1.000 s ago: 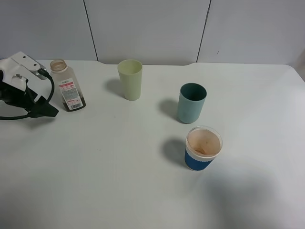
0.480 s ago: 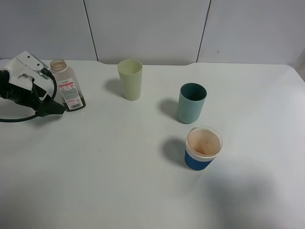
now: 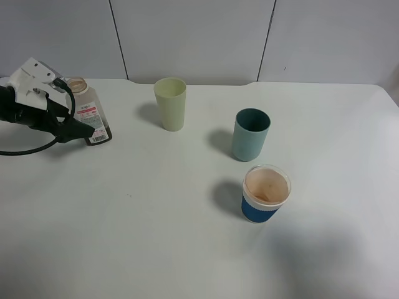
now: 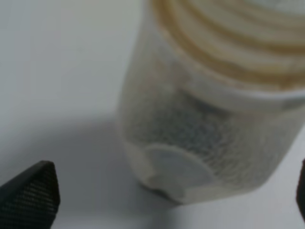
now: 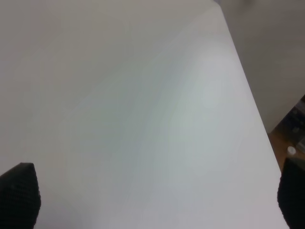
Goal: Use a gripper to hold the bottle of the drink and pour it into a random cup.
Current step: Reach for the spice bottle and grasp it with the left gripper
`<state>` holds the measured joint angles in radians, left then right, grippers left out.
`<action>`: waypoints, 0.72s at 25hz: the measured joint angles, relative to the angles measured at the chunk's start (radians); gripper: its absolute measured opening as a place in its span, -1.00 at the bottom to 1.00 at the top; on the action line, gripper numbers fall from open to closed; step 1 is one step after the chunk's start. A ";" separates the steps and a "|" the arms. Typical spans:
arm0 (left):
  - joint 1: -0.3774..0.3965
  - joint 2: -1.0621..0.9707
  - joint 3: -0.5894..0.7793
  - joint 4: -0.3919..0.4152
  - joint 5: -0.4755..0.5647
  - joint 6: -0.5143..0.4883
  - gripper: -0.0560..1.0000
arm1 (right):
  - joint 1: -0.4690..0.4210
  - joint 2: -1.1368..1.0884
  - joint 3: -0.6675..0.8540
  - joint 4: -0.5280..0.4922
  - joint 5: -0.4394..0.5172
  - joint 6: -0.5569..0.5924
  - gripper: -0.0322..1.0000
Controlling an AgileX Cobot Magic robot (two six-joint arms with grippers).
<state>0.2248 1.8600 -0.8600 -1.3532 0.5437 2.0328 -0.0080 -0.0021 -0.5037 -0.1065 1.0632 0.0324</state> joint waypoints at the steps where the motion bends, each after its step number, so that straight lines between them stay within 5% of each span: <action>1: 0.000 0.015 0.000 -0.009 0.009 0.016 0.96 | 0.000 0.000 0.000 0.000 0.000 0.000 0.98; 18: 0.002 0.141 -0.001 -0.322 0.150 0.391 0.96 | 0.000 0.000 0.000 0.000 0.000 0.000 0.98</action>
<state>0.2266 2.0007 -0.8610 -1.6752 0.6937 2.4235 -0.0080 -0.0021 -0.5037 -0.1065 1.0632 0.0324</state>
